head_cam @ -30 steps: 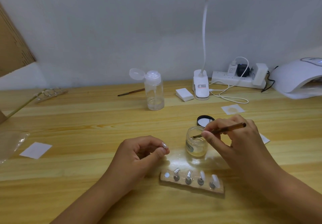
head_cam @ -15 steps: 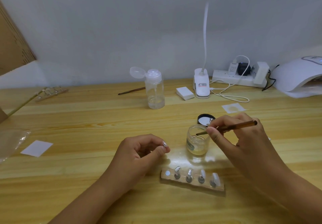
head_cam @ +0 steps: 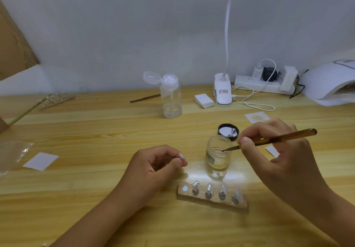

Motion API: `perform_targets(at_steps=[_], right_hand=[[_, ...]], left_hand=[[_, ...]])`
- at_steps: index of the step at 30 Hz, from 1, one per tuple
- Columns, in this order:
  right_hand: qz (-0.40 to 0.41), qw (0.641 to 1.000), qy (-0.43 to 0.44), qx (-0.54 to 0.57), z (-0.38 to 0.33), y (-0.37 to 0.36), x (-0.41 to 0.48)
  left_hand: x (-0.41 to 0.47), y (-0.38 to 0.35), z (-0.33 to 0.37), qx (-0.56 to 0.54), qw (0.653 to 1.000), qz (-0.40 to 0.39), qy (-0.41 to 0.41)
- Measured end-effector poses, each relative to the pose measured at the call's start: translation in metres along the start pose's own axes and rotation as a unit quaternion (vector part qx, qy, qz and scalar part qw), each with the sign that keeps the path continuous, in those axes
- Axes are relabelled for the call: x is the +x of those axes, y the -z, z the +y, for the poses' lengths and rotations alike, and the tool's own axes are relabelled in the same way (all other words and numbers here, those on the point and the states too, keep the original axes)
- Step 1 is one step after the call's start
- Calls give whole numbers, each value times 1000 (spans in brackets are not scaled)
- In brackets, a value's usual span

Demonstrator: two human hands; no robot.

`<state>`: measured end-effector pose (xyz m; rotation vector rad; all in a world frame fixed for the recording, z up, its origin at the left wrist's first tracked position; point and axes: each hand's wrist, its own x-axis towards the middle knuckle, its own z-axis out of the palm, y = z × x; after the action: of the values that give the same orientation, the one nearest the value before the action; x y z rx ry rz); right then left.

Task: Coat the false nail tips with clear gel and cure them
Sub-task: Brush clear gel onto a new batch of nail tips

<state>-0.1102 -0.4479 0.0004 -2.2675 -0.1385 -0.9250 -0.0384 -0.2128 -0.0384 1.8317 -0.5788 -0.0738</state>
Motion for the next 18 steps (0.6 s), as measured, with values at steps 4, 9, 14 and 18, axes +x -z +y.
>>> perform_targets(at_steps=[4, 9, 14, 18], right_hand=[[14, 1000, 10, 4, -1, 3, 1], [21, 1000, 16, 4, -2, 5, 1], [32, 999, 21, 15, -3, 8, 1], [43, 999, 16, 27, -1, 9, 2]], left_hand=[[0, 0, 0, -1, 1000, 0, 1], [0, 0, 0, -1, 1000, -4, 0], [1, -1, 0, -8, 1000, -4, 0], [0, 0, 1, -13, 1000, -5, 1]])
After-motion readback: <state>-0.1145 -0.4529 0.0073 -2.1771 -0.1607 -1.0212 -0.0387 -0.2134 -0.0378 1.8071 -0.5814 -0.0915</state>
